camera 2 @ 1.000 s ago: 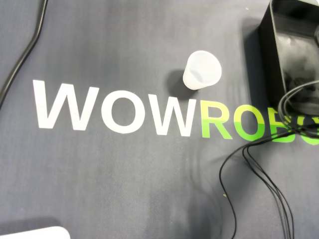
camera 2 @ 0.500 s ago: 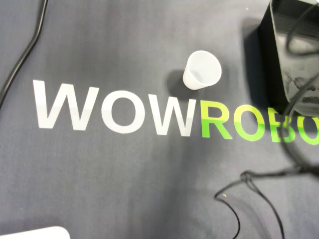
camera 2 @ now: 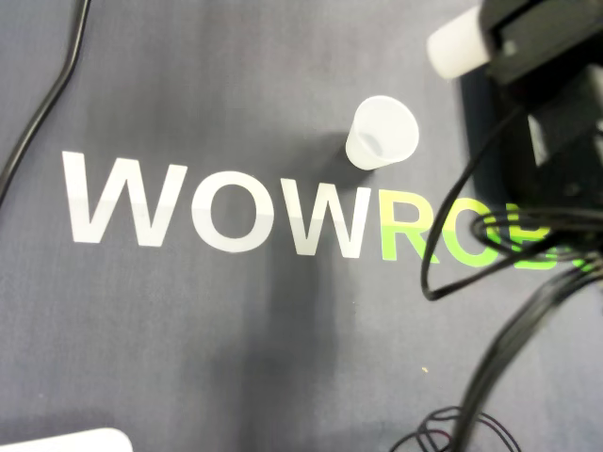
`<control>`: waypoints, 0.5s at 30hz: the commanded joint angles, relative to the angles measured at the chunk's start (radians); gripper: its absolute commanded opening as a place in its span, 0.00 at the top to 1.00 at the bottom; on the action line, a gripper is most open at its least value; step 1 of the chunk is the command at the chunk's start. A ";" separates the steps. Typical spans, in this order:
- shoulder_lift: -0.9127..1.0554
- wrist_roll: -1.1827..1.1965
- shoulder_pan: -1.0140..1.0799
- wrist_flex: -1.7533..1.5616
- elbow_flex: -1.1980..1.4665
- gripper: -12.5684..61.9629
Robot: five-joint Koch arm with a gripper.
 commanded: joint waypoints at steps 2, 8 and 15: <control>0.031 -0.149 -0.038 -0.078 -0.009 0.76; 0.003 -0.265 -0.061 -0.077 0.038 0.76; -0.043 -0.275 -0.063 -0.129 0.095 0.76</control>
